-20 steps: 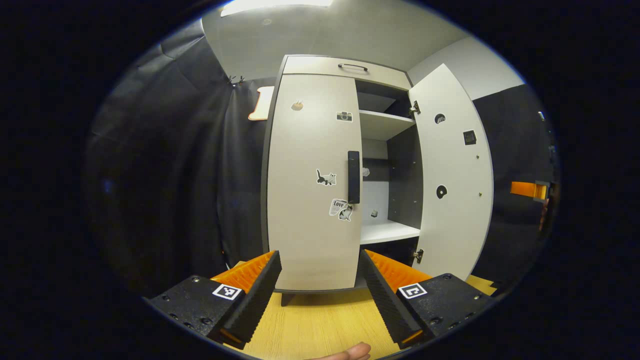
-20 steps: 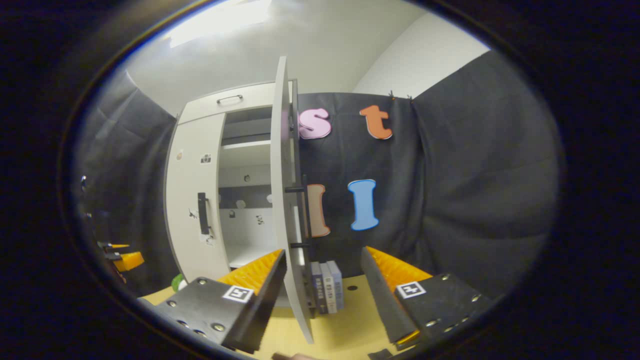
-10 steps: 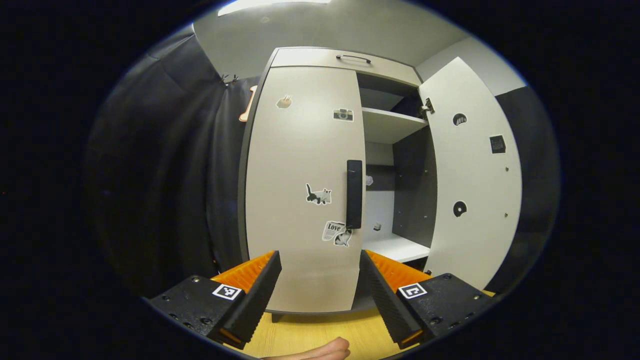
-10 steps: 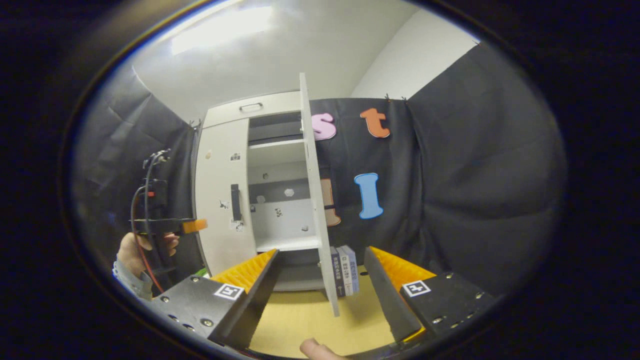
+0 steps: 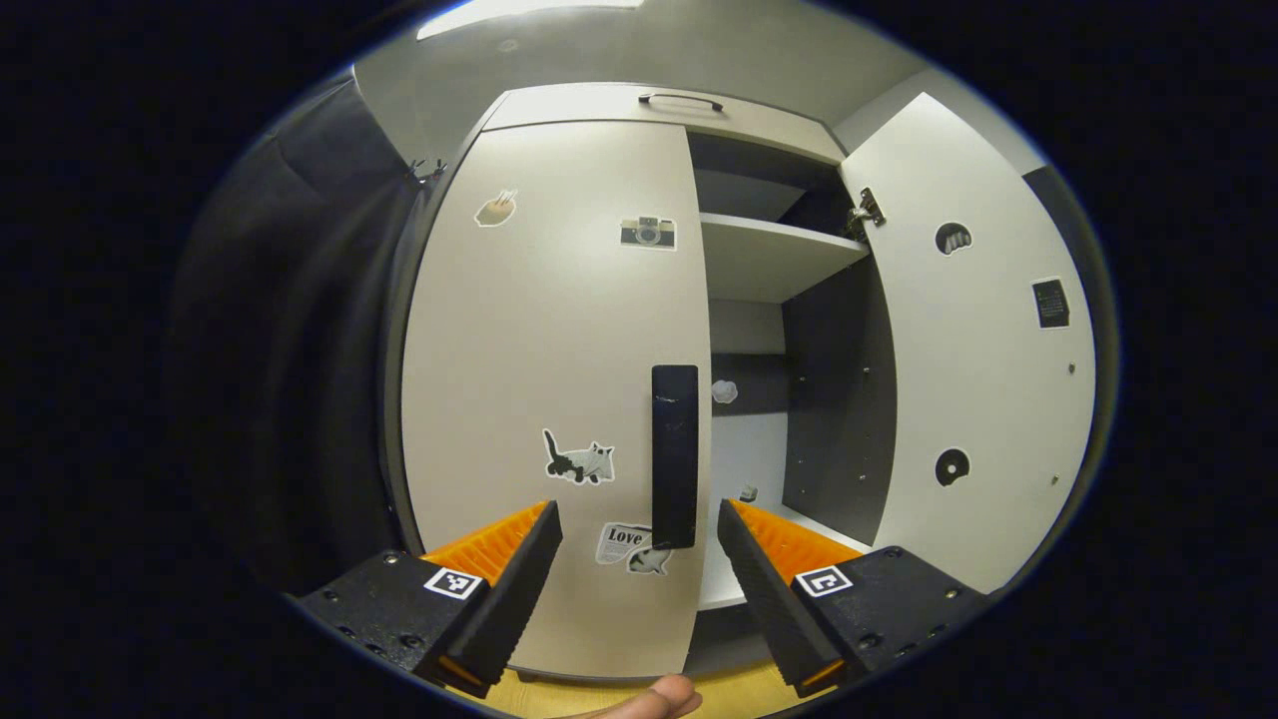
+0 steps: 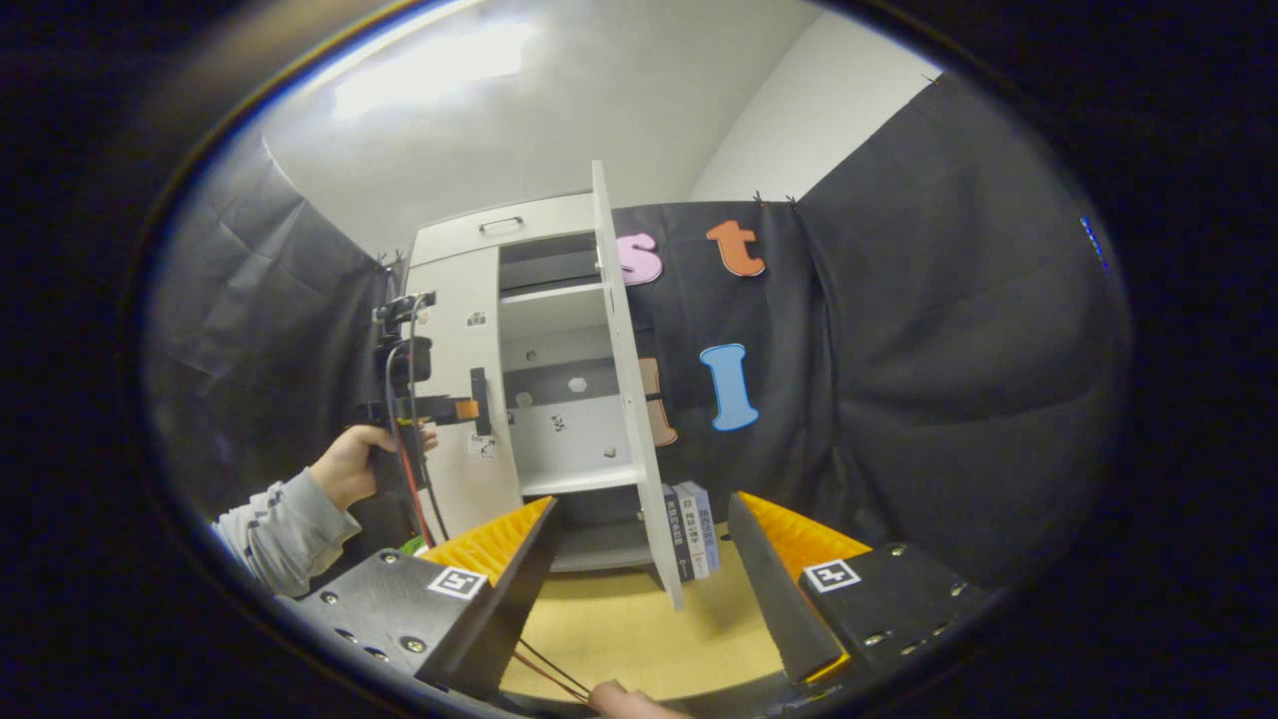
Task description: Open the right door of the double-door shoe cabinet with the right hand, and open the left door with the left hand.
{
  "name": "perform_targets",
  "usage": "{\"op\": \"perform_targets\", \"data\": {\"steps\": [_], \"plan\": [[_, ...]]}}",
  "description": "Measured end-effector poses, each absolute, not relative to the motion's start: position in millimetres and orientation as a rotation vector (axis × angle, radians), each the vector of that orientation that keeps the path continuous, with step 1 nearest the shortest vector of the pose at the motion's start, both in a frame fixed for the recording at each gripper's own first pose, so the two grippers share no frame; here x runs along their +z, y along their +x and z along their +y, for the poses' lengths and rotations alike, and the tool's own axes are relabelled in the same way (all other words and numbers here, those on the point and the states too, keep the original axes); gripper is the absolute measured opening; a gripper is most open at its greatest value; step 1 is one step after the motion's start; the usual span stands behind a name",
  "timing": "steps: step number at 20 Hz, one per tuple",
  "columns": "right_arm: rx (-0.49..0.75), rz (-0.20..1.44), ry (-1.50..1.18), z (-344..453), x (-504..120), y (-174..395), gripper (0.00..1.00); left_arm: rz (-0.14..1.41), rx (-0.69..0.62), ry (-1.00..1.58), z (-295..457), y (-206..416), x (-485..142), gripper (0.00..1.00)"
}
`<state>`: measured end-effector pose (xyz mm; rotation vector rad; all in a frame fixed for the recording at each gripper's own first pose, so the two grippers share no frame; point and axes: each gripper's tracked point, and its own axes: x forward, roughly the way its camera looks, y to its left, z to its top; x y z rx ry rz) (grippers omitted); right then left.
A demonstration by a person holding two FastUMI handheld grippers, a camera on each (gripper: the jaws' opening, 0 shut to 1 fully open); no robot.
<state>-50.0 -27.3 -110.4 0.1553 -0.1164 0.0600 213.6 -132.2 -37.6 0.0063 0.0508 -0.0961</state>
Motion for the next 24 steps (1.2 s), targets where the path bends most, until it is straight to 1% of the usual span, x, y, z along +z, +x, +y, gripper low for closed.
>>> {"op": "perform_targets", "data": {"steps": [5, 6, 7, 9, 10, 11, 12, 13, 14, 16, 20, 23, 24], "plan": [[0.085, -0.093, 0.096, -16.4, -122.4, -43.2, 0.99, 0.071, -0.067, 0.02, -136.0, 237.7, -37.7, 0.98], [0.09, -0.083, 0.083, -13.6, -126.5, -42.0, 0.99, 0.076, -0.091, 0.015, -142.6, 240.4, -39.0, 0.94], [0.088, -0.072, 0.071, -13.7, -130.7, -41.5, 0.99, 0.063, -0.105, 0.015, -145.5, 245.2, -36.1, 0.85], [0.124, -0.059, 0.082, -5.9, -136.8, -51.0, 0.99, 0.06, -0.099, 0.032, -143.8, 256.0, -37.4, 0.76], [0.142, -0.062, 0.091, -2.2, -135.3, -54.6, 0.96, 0.068, -0.111, 0.044, -148.0, 258.8, -38.4, 0.76], [0.141, -0.064, 0.098, -3.1, -134.0, -56.4, 0.96, 0.068, -0.137, 0.061, -153.9, 263.0, -38.3, 0.71], [0.134, -0.065, 0.1, -7.0, -133.9, -56.4, 0.95, 0.09, -0.158, 0.072, -157.1, 266.9, -43.5, 0.64], [0.131, -0.066, 0.101, -8.2, -133.8, -57.5, 0.99, 0.114, -0.163, 0.064, -158.6, 268.4, -48.0, 0.47], [0.132, -0.064, 0.102, -6.9, -134.8, -56.0, 0.99, 0.124, -0.164, 0.052, -159.3, 273.7, -51.0, 0.41], [0.128, -0.04, 0.101, -5.9, -141.4, -50.6, 0.99, 0.139, -0.142, -0.002, -159.8, 276.0, -51.0, 0.36], [0.112, 0.014, 0.083, -5.1, -155.4, -43.9, 0.99, 0.151, -0.089, 0.001, -158.1, 276.8, -52.8, 0.35], [0.126, 0.041, 0.092, -0.8, -161.4, -41.9, 1.0, 0.161, -0.082, 0.0, -158.1, 277.2, -53.2, 0.32], [0.139, 0.047, 0.098, 2.4, -161.6, -42.5, 0.96, 0.163, -0.085, 0.001, -158.3, 276.9, -54.1, 0.31]]}}
